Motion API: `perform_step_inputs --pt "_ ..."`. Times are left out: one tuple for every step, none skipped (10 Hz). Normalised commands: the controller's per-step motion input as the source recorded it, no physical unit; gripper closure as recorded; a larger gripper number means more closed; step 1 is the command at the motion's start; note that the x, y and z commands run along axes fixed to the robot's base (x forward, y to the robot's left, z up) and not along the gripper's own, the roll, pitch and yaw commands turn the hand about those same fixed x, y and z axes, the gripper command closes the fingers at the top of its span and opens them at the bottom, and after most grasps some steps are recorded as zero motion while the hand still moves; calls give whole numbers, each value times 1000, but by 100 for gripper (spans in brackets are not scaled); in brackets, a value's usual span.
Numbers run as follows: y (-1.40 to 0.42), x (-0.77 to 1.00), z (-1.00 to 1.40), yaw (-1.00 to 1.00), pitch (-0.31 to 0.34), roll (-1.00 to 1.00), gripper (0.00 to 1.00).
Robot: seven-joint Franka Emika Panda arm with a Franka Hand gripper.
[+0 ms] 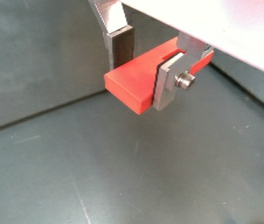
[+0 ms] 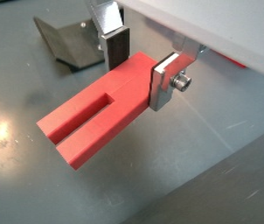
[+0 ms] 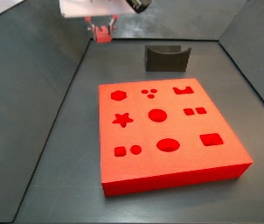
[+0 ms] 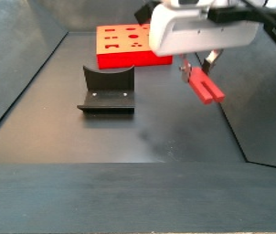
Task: Pick up the double-square object. Move up. Place the double-square object on the fixture. Regrasp the double-square object. Move to above the board. Insert the double-square object.
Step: Place the double-square object on the fixture.
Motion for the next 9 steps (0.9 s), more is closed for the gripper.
perform_step_inputs --pt "10 -23 1000 -14 21 50 100" --pt "12 -25 1000 -18 24 60 100" --pt "13 -34 1000 -17 35 78 100" --pt "13 -39 1000 -12 41 82 100" --pt "12 -34 901 0 46 89 100" --pt "11 -28 751 9 53 91 100" --pt "10 -14 549 17 63 95 100" --pt "8 -8 394 22 73 99 100" --pt "8 -5 239 25 77 101 100"
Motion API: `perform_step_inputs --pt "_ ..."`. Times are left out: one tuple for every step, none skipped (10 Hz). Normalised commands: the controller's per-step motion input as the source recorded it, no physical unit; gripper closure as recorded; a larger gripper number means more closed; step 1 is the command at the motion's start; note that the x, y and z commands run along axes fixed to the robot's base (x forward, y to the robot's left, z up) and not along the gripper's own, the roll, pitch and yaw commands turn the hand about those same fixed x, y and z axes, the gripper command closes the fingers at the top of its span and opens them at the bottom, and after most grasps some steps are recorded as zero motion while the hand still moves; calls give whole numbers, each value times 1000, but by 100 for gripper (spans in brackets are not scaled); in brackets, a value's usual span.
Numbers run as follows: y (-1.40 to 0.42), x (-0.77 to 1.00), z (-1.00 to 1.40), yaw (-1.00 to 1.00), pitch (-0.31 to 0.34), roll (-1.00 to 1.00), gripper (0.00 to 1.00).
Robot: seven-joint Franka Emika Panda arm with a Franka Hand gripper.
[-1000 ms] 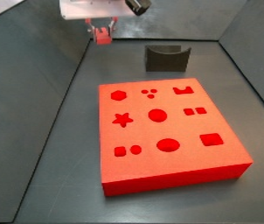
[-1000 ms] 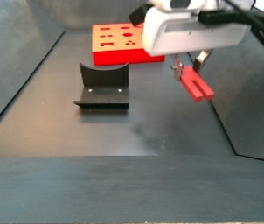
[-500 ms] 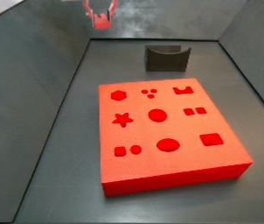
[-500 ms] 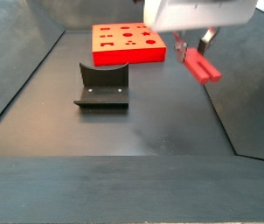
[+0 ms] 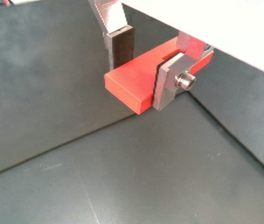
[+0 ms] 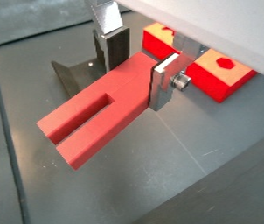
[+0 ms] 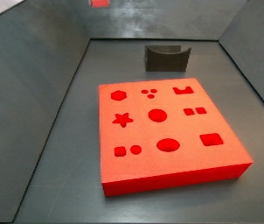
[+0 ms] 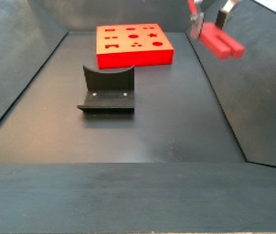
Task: Pick up the double-square object. Move up. Place the double-square object on the fixture. Regrasp the double-square object. Move to above the board. Insert the double-square object.
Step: Place the double-square object on the fixture.
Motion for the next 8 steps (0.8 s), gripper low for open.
perform_step_inputs --pt "-141 1000 -29 -856 -400 -373 100" --pt "-138 1000 -49 -804 -380 -383 100" --pt "-119 1000 -54 -597 -308 -374 100" --pt "-108 1000 -47 -352 -189 -288 100" --pt "-101 1000 -50 -225 -127 -210 100" --pt "-90 1000 -53 -142 -93 -158 100" --pt "-82 1000 -56 -97 -72 -135 100" --pt "-72 1000 -57 -63 -53 -139 100"
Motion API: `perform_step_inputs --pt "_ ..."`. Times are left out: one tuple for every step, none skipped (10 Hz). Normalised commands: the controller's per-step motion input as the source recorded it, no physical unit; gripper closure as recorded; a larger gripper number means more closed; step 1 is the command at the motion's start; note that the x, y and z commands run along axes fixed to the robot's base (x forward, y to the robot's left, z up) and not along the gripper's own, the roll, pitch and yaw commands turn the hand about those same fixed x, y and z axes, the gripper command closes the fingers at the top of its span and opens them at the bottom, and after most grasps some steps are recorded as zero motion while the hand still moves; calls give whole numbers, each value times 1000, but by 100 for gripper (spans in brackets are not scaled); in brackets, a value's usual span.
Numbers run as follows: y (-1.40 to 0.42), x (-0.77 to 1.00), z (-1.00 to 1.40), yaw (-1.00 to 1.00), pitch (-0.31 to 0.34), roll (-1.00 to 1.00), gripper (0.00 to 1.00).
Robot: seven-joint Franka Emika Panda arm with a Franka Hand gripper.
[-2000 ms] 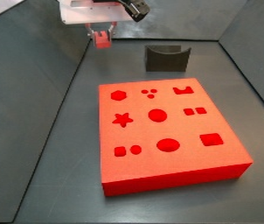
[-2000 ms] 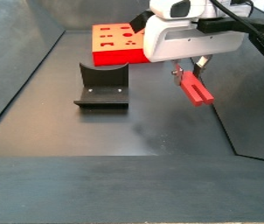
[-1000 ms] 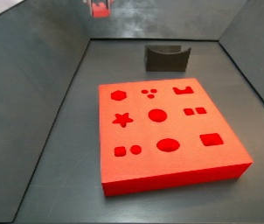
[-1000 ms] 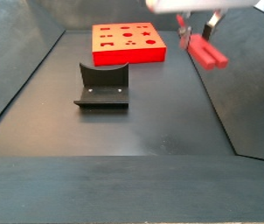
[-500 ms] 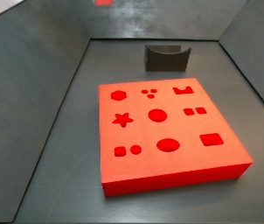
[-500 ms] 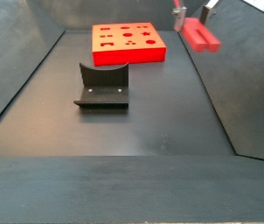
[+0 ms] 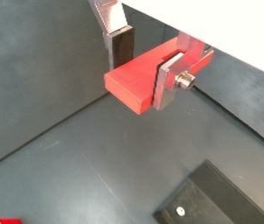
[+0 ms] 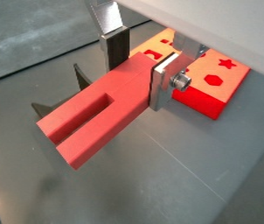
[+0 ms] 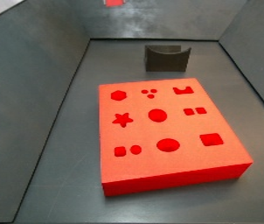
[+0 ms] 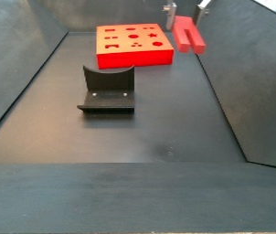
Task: Pick up the double-square object. Move up. Place the double-square object on the fixture. Regrasp the double-square object. Move to above the board. Insert the double-square object.
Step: Place the double-square object on the fixture.
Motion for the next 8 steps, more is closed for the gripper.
perform_step_inputs --pt "-65 1000 -58 -45 -42 -147 100" --pt "-57 1000 -60 -35 -34 -150 100" --pt "-48 1000 -61 -30 -23 -149 100" --pt "-40 1000 -61 -30 -15 -145 100" --pt "-35 1000 -60 -27 -6 -146 100" --pt "-29 1000 -60 -28 6 -144 100" --pt "-23 1000 -59 -28 17 -143 100" --pt "-27 1000 30 -106 115 -1000 100"
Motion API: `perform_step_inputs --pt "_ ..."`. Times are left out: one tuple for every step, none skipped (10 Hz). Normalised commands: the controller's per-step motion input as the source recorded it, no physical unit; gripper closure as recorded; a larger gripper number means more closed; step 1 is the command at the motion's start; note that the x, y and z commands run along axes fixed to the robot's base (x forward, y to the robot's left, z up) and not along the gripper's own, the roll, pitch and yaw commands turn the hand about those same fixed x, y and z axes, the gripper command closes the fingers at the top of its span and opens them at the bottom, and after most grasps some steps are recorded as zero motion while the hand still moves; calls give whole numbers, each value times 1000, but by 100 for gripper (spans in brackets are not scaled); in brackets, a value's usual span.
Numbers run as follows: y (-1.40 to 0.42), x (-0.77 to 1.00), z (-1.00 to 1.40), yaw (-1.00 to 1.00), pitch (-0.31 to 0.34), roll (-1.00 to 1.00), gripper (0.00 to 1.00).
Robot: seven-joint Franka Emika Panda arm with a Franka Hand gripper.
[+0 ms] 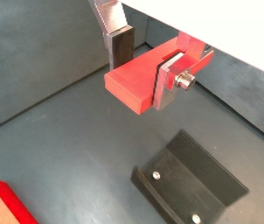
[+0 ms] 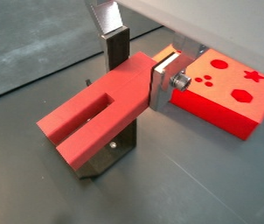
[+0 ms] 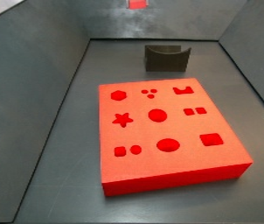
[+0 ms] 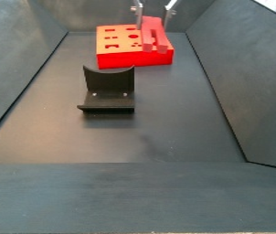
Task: Pick up the double-square object. Move up. Place the double-square object on the fixture. Regrasp the double-square object. Move to above the board. Insert the double-square object.
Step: Place the double-square object on the fixture.
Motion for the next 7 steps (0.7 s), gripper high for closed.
perform_step_inputs --pt "-14 1000 36 -112 120 -1000 100" --pt "5 1000 34 -117 126 -1000 100" --pt "23 1000 10 -120 130 -1000 100" --pt "34 1000 -3 -124 130 -1000 100" --pt "40 1000 -10 -130 127 -1000 100" --pt "48 1000 -16 -140 125 -1000 100" --pt "51 940 -20 -148 123 -1000 100"
